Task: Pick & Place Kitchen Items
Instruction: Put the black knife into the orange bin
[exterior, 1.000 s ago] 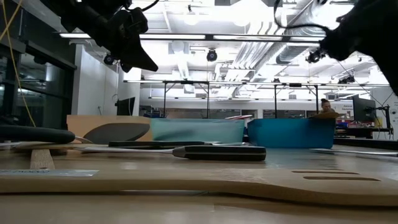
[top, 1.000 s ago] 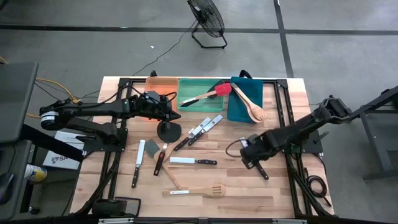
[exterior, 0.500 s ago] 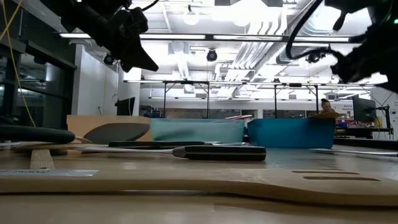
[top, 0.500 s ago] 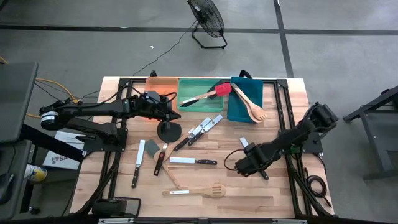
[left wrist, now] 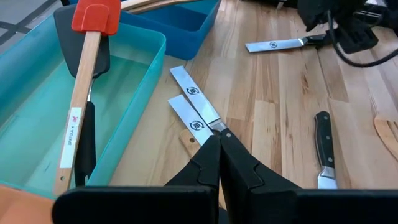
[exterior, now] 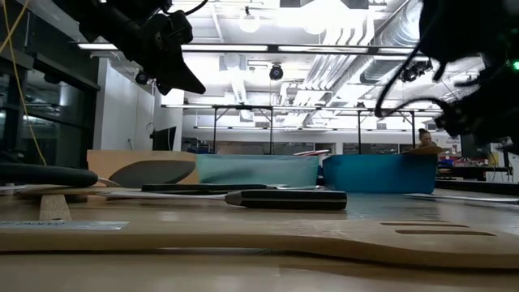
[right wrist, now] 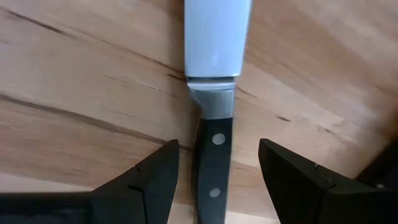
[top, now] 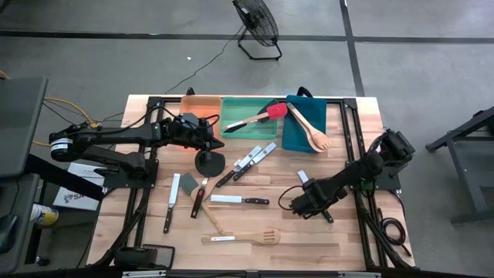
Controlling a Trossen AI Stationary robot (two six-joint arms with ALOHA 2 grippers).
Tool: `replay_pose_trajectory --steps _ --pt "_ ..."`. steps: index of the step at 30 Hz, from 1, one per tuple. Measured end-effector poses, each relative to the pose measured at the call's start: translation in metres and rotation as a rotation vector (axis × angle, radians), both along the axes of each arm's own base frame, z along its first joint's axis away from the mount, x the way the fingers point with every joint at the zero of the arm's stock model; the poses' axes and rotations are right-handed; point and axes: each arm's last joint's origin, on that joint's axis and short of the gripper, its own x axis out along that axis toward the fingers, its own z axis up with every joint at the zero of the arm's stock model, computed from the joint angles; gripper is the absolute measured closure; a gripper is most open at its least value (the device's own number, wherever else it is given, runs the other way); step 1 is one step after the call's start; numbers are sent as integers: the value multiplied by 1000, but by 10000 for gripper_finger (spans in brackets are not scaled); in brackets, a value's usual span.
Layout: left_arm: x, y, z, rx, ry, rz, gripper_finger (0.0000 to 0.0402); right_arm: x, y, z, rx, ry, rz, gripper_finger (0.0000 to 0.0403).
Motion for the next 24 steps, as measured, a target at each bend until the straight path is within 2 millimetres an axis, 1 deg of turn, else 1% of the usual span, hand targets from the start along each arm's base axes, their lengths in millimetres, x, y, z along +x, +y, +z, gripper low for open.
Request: replay_pose_trajectory --steps 5,10,14,21,24 --pt "0 0 0 0 0 -1 400 -4 -2 -12 42 -49 27 191" --pt "0 0 0 0 -1 0 400 -1 -7 -14 61 -60 61 206" --pt "0 0 0 0 -1 0 400 2 -12 -15 81 -68 80 241" --pt "0 0 0 -4 -2 2 400 5 -17 -15 98 -74 94 330" --pt "0 0 0 -9 -2 4 400 5 -17 -15 112 -78 123 333"
